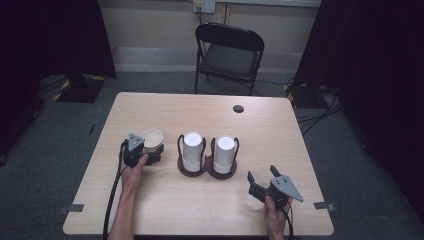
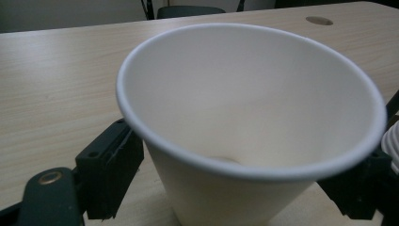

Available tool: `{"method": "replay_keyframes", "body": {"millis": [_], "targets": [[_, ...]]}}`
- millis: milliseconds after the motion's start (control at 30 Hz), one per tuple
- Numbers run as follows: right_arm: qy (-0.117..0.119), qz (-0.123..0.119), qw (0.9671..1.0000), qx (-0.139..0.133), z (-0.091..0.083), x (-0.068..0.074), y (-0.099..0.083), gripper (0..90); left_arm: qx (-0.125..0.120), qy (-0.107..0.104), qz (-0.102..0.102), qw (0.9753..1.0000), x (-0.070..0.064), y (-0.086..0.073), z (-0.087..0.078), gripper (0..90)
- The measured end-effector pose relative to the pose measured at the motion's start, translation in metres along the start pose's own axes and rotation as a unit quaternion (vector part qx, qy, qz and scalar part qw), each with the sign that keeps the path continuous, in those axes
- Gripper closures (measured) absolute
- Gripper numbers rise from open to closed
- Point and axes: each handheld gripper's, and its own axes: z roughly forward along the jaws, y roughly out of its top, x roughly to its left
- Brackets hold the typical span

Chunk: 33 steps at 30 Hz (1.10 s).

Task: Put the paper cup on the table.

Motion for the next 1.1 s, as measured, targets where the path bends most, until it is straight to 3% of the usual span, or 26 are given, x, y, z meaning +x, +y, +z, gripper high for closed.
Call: {"method": "replay_keyframes", "body": {"millis": [100, 233, 367, 400, 500, 633, 700, 767, 900, 1067, 1100], "targets": [[0.000, 0.000, 1.0000, 0.000, 0.000, 0.000, 0.000, 14.7, -0.007, 0.007, 0.005, 0.9999, -0.002, -0.002, -0.005, 15.5], [-0.001, 0.000, 1.0000, -0.001, 0.000, 0.000, 0.000, 14.8, -0.016, 0.005, -0.006, 0.9998, -0.003, -0.005, -0.010, 15.5], [0.001, 0.001, 1.0000, -0.001, 0.000, 0.000, 0.000, 14.8, -0.009, 0.017, 0.004, 0.9998, -0.006, -0.003, -0.013, 15.5], [0.001, 0.000, 1.0000, -0.001, 0.000, 0.000, 0.000, 14.8, -0.019, 0.015, -0.003, 0.9997, -0.008, -0.003, -0.014, 15.5], [0.000, 0.000, 1.0000, -0.001, 0.000, 0.000, 0.000, 14.8, -0.010, 0.021, 0.011, 0.9997, -0.009, -0.003, -0.017, 15.5], [-0.001, 0.000, 1.0000, 0.000, 0.000, 0.000, 0.000, 14.8, -0.026, 0.022, -0.017, 0.9993, -0.011, -0.009, -0.024, 15.5], [-0.001, 0.001, 1.0000, -0.001, 0.000, 0.000, 0.000, 14.8, -0.016, 0.031, 0.004, 0.9994, -0.014, -0.010, -0.027, 15.5], [-0.001, 0.000, 1.0000, -0.001, 0.000, 0.000, 0.000, 14.8, -0.013, 0.037, 0.011, 0.9992, -0.017, -0.009, -0.031, 15.6], [-0.002, 0.000, 1.0000, -0.002, 0.000, 0.000, 0.000, 14.8, -0.023, 0.022, -0.005, 0.9995, -0.020, -0.012, -0.041, 15.6], [-0.003, 0.001, 1.0000, -0.005, -0.001, 0.000, 0.000, 14.8, -0.031, 0.011, -0.007, 0.9994, -0.031, -0.014, -0.053, 15.5], [-0.003, 0.001, 1.0000, -0.005, -0.001, 0.000, 0.000, 14.8, -0.029, 0.017, -0.006, 0.9994, -0.035, -0.014, -0.056, 15.5]]}}
